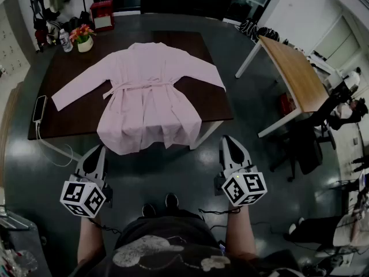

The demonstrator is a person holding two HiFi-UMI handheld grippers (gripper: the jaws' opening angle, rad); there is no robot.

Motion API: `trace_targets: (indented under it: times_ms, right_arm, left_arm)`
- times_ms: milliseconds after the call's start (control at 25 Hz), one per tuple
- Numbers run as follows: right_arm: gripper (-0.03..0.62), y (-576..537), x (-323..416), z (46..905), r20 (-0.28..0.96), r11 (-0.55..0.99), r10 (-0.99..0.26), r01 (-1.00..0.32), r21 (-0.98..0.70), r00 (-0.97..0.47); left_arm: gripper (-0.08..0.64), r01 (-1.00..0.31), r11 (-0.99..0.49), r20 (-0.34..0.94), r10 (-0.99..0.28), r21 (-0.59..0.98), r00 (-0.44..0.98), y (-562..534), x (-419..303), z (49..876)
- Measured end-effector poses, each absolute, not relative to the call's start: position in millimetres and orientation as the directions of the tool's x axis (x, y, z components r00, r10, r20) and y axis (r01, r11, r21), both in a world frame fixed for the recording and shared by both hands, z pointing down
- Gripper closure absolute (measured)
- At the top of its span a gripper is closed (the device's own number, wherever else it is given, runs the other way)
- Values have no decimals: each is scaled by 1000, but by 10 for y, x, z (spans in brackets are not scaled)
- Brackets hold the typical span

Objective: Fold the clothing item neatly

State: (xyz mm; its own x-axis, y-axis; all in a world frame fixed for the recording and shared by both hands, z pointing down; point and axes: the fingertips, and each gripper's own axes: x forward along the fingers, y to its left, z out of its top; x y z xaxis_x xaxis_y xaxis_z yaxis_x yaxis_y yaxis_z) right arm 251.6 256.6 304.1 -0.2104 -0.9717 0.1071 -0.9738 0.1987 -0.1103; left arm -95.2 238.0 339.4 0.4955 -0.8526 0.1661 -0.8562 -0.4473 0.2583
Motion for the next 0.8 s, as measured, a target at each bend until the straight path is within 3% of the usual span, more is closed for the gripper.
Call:
trace_targets:
  times_ms: [800]
  right_arm:
    - [600, 2511, 2354, 3154, 90, 226, -967, -965, -133, -239]
  left_arm:
    - [551, -875, -416, 189, -865, 248, 465, 2497, -1059, 3461]
